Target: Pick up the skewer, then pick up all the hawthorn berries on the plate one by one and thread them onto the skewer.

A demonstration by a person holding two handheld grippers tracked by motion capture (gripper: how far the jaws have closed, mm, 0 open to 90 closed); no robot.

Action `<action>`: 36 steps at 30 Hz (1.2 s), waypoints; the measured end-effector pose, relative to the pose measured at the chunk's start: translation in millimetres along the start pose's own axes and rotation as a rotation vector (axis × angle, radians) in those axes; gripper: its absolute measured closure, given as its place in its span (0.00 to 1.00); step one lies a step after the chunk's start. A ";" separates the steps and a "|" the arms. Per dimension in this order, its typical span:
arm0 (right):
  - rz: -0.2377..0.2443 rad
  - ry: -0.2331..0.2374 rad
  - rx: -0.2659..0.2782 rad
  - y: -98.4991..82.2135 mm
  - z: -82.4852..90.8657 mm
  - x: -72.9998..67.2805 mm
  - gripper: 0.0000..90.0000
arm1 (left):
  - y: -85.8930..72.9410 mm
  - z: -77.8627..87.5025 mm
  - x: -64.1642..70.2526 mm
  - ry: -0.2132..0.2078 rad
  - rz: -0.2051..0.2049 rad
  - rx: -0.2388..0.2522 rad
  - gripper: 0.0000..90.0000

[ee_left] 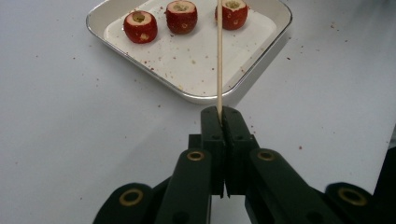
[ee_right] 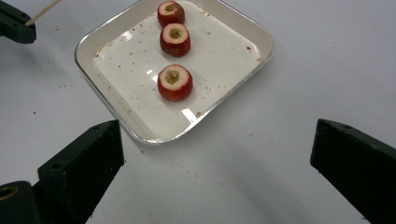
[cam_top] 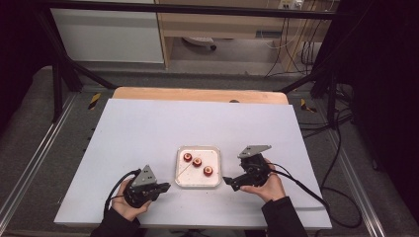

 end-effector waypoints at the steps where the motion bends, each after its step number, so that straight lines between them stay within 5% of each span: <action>1: 0.001 0.001 -0.004 3.0 -1.9 -0.9 0.04 | -0.5 0.3 -0.4 0.004 -0.001 0.004 0.98; 15: 0.013 0.040 -0.100 34.4 -30.9 -7.6 0.09 | -6.7 0.1 -7.6 0.033 0.043 0.013 0.98; 23: 0.015 0.114 -0.199 50.7 -49.8 -7.4 0.25 | -6.6 -0.9 -9.0 0.040 0.051 0.009 0.98; 29: 0.065 0.166 -0.277 52.2 -61.1 -14.0 0.37 | -6.6 -1.4 -9.7 0.042 0.051 0.006 0.98; 36: 0.075 0.201 -0.309 53.2 -69.3 -15.4 0.50 | -7.1 -2.3 -10.1 0.042 0.050 0.003 0.98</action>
Point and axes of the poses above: each handheld gripper's, and its own axes: z roughly backward along the jaws, y roughly out of its top, x roughly to its right, the point moved 7 cm from there along -z, roughly forward along the jaws, and after that the axes turned 11 degrees about z, right-handed, at the moved point
